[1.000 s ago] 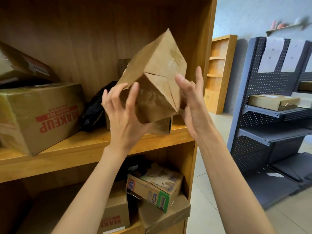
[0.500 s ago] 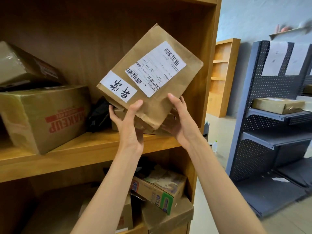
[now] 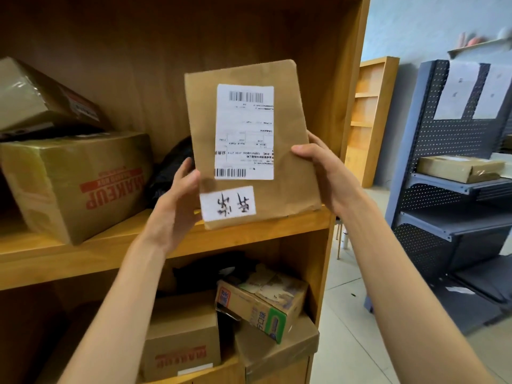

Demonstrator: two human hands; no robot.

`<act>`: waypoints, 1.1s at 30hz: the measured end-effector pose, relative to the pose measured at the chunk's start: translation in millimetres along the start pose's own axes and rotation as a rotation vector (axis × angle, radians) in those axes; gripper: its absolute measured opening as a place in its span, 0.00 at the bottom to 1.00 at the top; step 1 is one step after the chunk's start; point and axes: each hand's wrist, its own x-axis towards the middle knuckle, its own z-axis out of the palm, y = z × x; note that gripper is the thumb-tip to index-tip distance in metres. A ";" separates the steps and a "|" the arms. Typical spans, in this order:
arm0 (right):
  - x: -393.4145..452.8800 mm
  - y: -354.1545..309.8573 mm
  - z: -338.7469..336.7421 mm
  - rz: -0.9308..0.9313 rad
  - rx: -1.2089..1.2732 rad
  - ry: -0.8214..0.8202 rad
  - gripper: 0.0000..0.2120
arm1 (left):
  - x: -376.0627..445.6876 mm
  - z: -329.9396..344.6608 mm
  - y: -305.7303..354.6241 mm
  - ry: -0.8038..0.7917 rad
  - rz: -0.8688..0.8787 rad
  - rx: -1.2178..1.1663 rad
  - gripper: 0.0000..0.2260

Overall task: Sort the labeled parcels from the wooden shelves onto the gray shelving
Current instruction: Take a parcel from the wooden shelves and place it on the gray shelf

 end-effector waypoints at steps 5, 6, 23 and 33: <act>1.5 -12.3 5.1 -0.001 -0.150 -0.113 0.45 | -5.9 -2.2 -0.4 -0.053 -0.006 0.002 0.49; 2.1 -12.5 5.4 -0.015 -0.142 -0.103 0.44 | -6.9 -0.6 -1.9 -0.039 0.007 -0.027 0.47; -39.9 57.2 88.2 0.048 0.435 0.241 0.60 | -16.4 106.2 -11.0 0.606 -0.050 -0.555 0.57; -46.8 30.5 42.3 0.066 0.495 0.515 0.44 | -30.6 64.6 -3.6 0.577 -0.182 -0.349 0.54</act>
